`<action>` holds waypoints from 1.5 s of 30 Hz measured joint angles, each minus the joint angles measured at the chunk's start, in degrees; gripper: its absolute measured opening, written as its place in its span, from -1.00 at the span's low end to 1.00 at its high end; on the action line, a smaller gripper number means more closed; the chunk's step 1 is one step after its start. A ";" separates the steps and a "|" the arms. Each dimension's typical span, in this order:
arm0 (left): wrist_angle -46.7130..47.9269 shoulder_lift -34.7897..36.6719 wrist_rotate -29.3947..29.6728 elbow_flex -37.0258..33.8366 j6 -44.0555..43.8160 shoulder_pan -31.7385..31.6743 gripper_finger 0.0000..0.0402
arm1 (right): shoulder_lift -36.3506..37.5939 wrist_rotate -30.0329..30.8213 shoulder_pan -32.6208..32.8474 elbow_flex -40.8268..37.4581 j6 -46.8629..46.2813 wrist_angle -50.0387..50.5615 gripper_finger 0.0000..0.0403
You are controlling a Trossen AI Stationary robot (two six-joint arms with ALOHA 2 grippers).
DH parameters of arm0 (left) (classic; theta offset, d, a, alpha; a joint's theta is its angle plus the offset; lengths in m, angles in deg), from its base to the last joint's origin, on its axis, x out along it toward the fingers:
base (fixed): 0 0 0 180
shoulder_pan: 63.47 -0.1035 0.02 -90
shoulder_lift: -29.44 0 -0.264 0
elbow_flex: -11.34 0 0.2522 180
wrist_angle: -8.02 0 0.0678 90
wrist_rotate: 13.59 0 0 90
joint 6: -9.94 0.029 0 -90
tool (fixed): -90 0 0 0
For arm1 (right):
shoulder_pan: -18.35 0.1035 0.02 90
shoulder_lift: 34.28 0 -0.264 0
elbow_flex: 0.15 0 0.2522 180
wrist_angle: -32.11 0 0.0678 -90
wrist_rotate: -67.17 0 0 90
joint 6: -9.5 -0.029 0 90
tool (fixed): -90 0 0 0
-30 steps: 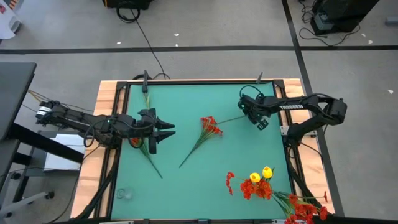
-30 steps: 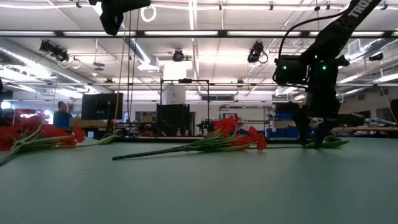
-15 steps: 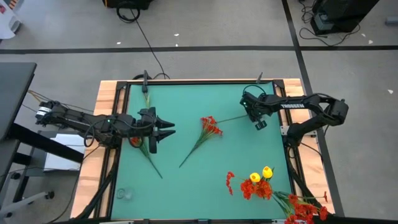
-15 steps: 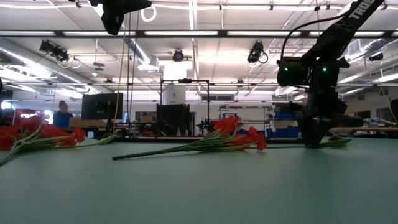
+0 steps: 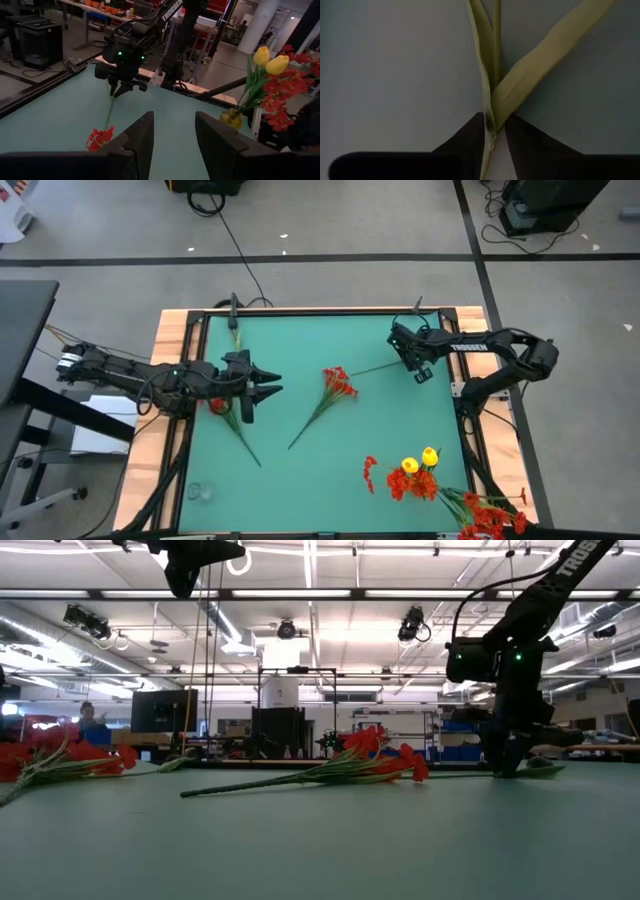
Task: Sort flowers into vase by color
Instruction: Put the right black flower into the transparent flower vase
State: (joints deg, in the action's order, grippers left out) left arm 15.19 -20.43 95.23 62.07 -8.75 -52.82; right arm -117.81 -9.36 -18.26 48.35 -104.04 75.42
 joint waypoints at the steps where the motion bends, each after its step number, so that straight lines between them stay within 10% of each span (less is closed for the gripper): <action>1: 0.06 0.00 0.61 0.01 0.04 0.00 -0.26 | -0.57 -0.31 -0.07 0.15 1.02 -0.06 -0.57; 16: 0.11 0.13 2.07 0.72 -2.72 0.02 -0.26 | 0.17 0.46 3.35 -0.41 21.54 -20.84 -0.97; 28: 16.39 0.42 2.09 11.28 -1.65 -0.57 -0.26 | 0.09 -5.43 10.33 -0.22 75.28 -69.47 -0.98; 45: 35.63 1.33 9.04 25.84 7.84 -0.59 -0.26 | -0.81 -16.96 18.66 15.86 101.32 -67.86 -0.99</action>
State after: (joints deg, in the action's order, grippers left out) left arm 50.82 -19.10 104.27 87.91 -0.91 -53.41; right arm -118.62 -26.31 0.40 64.21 -2.71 7.55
